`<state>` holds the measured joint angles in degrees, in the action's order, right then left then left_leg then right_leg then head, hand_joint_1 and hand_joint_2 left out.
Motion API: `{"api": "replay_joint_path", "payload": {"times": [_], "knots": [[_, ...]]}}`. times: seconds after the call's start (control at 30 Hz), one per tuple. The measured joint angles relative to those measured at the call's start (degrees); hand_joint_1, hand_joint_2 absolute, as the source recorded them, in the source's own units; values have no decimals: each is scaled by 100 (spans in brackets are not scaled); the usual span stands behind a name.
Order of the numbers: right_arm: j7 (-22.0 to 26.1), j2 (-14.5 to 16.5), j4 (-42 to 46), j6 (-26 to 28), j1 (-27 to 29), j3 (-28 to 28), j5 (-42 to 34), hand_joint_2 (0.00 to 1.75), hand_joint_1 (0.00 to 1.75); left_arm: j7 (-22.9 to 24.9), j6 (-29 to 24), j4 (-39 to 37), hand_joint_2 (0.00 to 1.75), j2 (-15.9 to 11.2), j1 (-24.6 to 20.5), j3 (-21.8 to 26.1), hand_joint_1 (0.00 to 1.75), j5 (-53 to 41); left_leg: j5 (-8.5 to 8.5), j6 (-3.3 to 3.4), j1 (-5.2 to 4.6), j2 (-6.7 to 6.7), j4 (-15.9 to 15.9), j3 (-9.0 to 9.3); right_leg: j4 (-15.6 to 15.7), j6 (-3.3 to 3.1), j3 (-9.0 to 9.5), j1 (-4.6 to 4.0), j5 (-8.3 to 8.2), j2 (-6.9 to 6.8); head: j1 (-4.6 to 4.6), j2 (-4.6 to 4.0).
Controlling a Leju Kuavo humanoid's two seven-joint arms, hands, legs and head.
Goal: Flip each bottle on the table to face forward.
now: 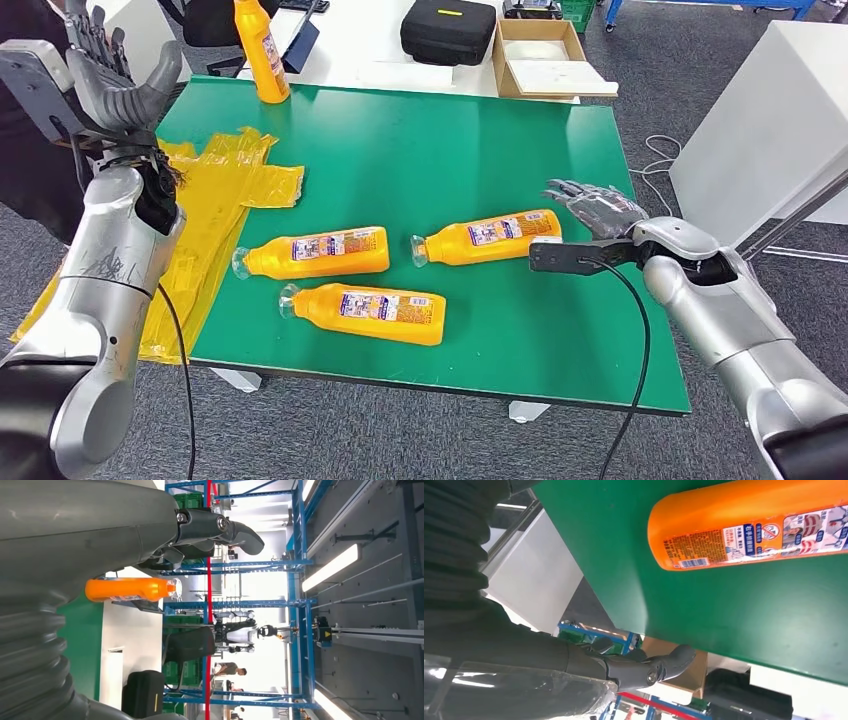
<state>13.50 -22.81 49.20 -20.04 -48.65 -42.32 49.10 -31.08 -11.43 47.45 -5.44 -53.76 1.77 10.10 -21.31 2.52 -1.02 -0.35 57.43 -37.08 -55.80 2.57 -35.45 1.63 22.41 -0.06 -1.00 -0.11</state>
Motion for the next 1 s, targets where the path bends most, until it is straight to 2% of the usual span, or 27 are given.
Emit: {"api": "replay_joint_path", "payload": {"times": [0.3,0.67,1.0], "knots": [[-215,333,-711,-18,-389,-569,114,175,0,99,-62,-56,175,55,-50,-19,0,9,0,0,0,-1,0,0,1,0,0,0,0,0,0,0],[-338,509,-1111,4,-568,-819,133,175,0,120,-57,-56,175,63,-49,-19,0,15,0,0,0,0,1,0,0,0,0,0,0,0,0,0],[-502,886,-1988,442,-532,-945,136,175,0,128,-11,-56,175,91,-35,-19,0,39,0,0,0,-1,1,0,0,0,0,0,0,0,0,0]]}}
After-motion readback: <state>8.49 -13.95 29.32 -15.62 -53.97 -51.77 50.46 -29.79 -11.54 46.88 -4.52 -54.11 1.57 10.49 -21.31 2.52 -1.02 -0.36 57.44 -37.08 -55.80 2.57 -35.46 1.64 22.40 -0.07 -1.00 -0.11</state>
